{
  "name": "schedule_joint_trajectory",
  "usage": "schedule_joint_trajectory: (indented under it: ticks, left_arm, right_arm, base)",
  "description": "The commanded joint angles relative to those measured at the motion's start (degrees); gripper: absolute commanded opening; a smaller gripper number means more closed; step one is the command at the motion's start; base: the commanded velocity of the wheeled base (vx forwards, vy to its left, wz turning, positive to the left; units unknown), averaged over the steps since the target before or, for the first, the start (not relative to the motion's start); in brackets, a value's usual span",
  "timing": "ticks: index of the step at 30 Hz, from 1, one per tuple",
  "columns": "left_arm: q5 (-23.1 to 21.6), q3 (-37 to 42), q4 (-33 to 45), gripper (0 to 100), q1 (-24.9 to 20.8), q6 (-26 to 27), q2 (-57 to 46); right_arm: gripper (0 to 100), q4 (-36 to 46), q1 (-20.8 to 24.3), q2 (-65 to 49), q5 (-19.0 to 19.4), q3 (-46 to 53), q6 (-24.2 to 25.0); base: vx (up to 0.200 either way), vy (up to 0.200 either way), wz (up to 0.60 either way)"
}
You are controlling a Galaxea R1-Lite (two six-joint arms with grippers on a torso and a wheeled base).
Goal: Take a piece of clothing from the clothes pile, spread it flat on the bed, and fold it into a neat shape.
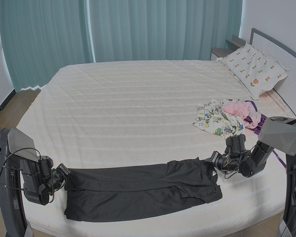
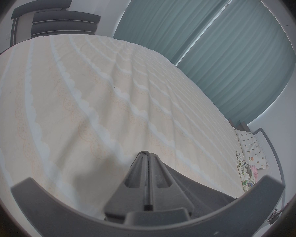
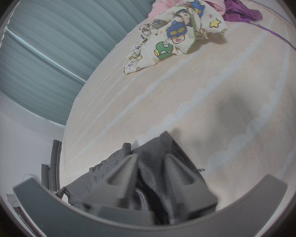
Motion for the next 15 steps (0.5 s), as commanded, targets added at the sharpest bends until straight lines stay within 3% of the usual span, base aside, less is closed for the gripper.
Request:
schedule_joint_trajectory:
  ticks: [1,15]
  left_arm:
    - [0.01,0.05,-0.67,0,0.06,0.00,-0.06]
    - [0.10,0.14,-0.67,0,0.06,0.09,0.02]
  right_arm:
    - [0,0.11,-0.03,0.00,-0.05,-0.77,-1.11]
    - [0,-1.04,-2.23,1.84,-0.14,-5.16,-0.41]
  base:
    - [0.000,0.000,0.00]
    - [0.000,0.000,0.00]
